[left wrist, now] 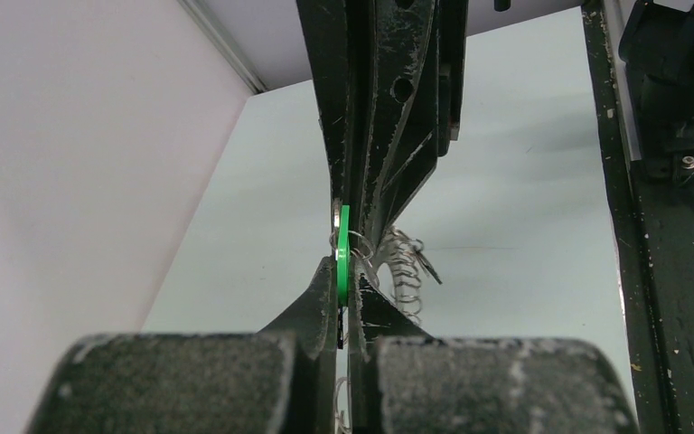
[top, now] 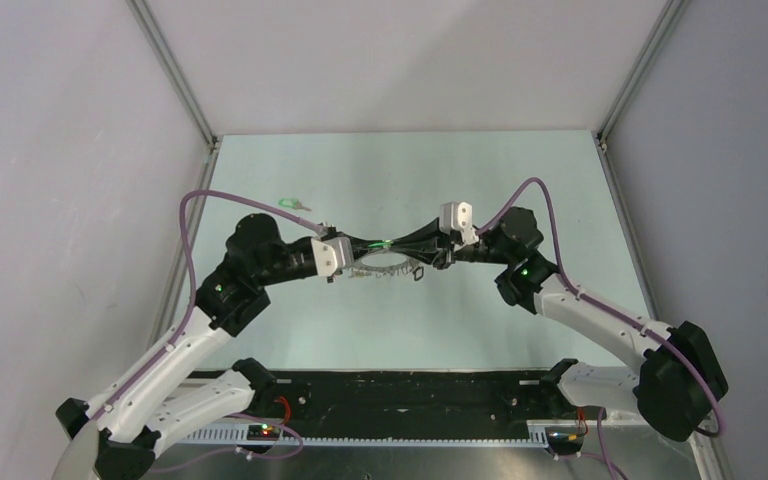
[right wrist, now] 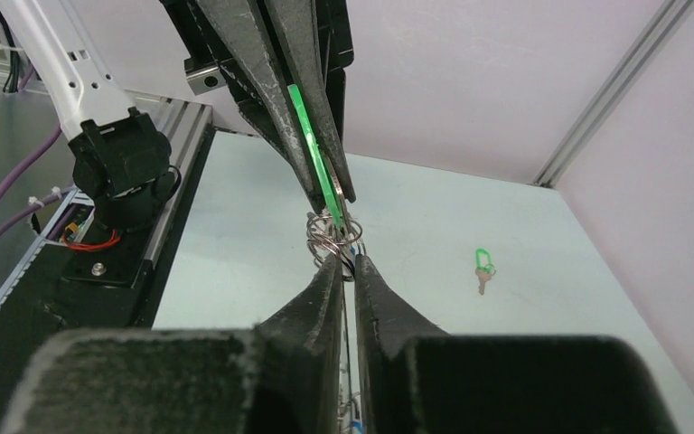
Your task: Remove the keys from the keyring
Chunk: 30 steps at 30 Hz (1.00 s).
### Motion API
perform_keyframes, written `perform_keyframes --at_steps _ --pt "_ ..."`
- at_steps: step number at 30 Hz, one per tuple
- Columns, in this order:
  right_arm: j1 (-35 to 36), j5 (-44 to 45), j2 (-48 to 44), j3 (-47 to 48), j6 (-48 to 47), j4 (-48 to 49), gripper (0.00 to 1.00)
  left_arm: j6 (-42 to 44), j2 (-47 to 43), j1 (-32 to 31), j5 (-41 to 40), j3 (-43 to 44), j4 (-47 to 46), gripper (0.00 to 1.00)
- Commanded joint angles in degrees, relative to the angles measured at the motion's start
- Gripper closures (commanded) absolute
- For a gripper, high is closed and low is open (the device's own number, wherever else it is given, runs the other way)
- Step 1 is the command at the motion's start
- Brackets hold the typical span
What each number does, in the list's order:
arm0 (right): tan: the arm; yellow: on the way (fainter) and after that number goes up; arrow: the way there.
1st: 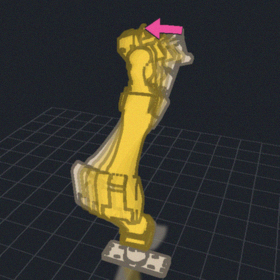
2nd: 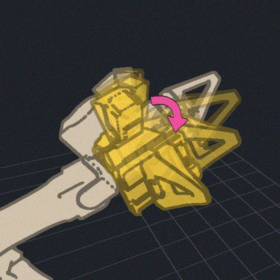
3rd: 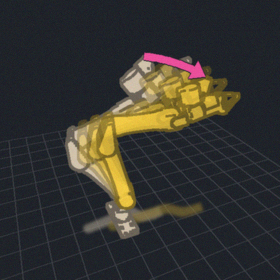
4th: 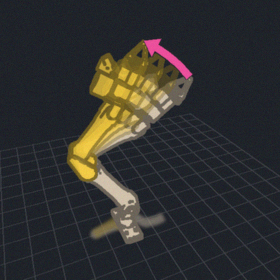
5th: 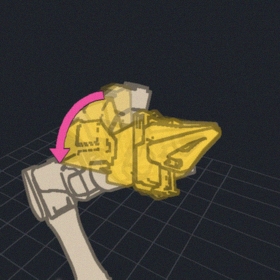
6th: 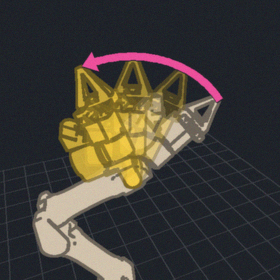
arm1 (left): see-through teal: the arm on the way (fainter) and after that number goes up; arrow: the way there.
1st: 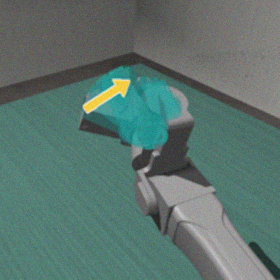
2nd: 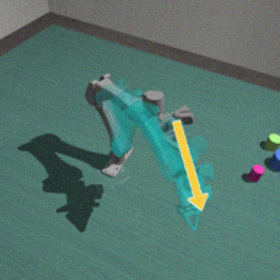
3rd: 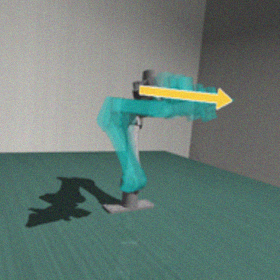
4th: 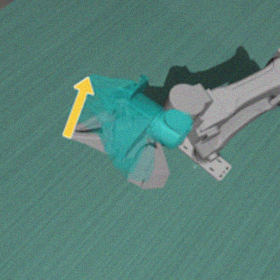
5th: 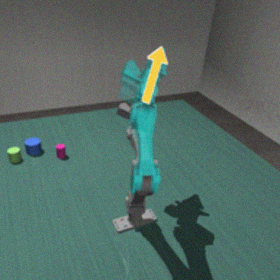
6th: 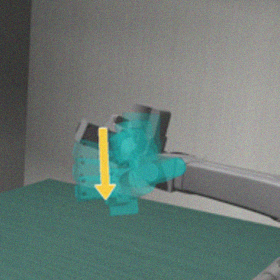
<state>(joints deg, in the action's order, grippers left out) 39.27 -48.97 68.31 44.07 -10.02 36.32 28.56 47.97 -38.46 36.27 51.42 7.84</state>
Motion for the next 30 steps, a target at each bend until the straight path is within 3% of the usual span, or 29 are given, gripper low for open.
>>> perform_keyframes --at_steps 1,2,9,13,18,23,30 --pt "0.4 -0.2 -1.6 2.6 -1.0 -0.2 0.95 1.1 -1.7 0.0 0.1 0.4 -4.6 1.0" --pt "0.3 0.0 -1.8 2.6 -1.0 -0.3 1.0 1.2 -1.8 0.0 0.0 0.4 -4.6 1.0" --pt "-0.9 3.6 -2.1 2.6 5.3 1.0 1.0 1.8 -2.3 -0.1 -1.0 0.1 -4.6 1.0" --pt "-2.1 6.7 -2.7 2.3 14.0 3.2 1.0 1.9 -2.4 0.0 -2.7 0.0 -4.6 1.0" --pt "-3.1 14.6 -2.9 -1.7 32.2 18.0 1.0 2.2 -2.0 -0.1 -3.7 -0.2 -4.7 1.0" --pt "-1.7 24.4 -2.9 -6.5 43.9 32.3 1.0 2.3 -1.3 -0.1 -4.0 -0.3 -4.7 1.0" --pt "0.8 40.4 -5.0 -13.8 47.8 42.8 1.0 1.9 0.2 -0.6 -3.7 -0.1 -4.4 1.0"
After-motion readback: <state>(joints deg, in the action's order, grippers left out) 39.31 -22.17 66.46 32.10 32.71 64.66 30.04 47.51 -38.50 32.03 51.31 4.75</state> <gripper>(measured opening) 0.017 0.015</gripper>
